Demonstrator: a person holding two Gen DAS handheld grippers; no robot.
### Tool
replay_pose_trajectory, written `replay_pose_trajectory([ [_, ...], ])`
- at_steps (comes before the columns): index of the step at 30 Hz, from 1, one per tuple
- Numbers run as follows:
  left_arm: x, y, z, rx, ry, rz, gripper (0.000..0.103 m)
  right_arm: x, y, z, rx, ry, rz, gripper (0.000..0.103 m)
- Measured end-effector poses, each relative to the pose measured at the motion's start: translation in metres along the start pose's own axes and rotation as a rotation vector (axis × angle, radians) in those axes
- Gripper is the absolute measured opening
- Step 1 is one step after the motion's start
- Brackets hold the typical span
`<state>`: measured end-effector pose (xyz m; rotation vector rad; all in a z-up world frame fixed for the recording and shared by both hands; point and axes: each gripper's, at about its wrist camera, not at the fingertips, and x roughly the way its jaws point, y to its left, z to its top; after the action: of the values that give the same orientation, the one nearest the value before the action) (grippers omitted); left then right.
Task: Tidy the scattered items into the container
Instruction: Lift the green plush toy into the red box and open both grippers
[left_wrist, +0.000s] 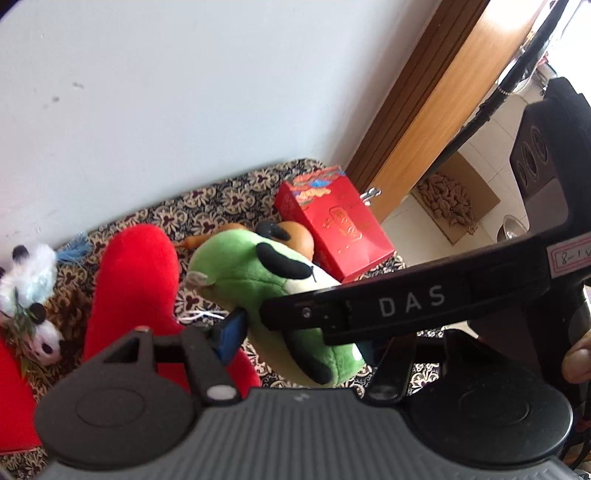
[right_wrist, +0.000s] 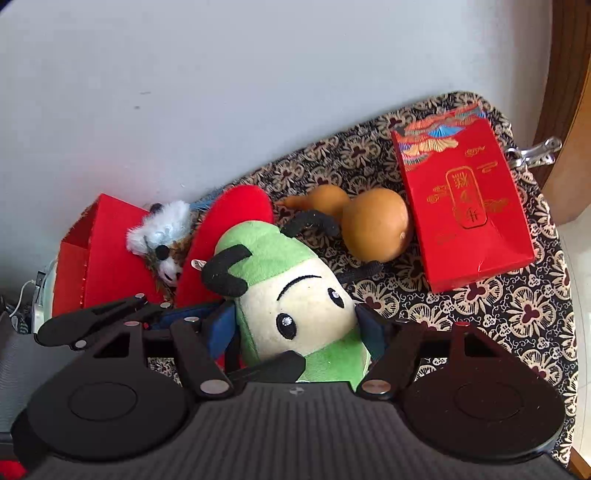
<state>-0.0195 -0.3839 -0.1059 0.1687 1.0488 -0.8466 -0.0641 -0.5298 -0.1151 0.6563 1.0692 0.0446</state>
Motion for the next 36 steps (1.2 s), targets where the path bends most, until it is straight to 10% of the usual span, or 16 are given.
replay_pose_trajectory([
  [7, -0.084, 0.021, 0.003, 0.030, -0.192, 0.113, 0.057, -0.023, 0.075, 0.014, -0.075, -0.086, 0.100, 0.071],
  [17, -0.188, 0.144, -0.032, -0.046, -0.296, 0.306, 0.057, 0.047, 0.242, 0.016, -0.236, -0.076, 0.193, 0.071],
  [36, -0.144, 0.294, -0.058, -0.046, -0.145, 0.207, 0.072, 0.175, 0.324, 0.010, -0.161, 0.142, -0.166, 0.056],
])
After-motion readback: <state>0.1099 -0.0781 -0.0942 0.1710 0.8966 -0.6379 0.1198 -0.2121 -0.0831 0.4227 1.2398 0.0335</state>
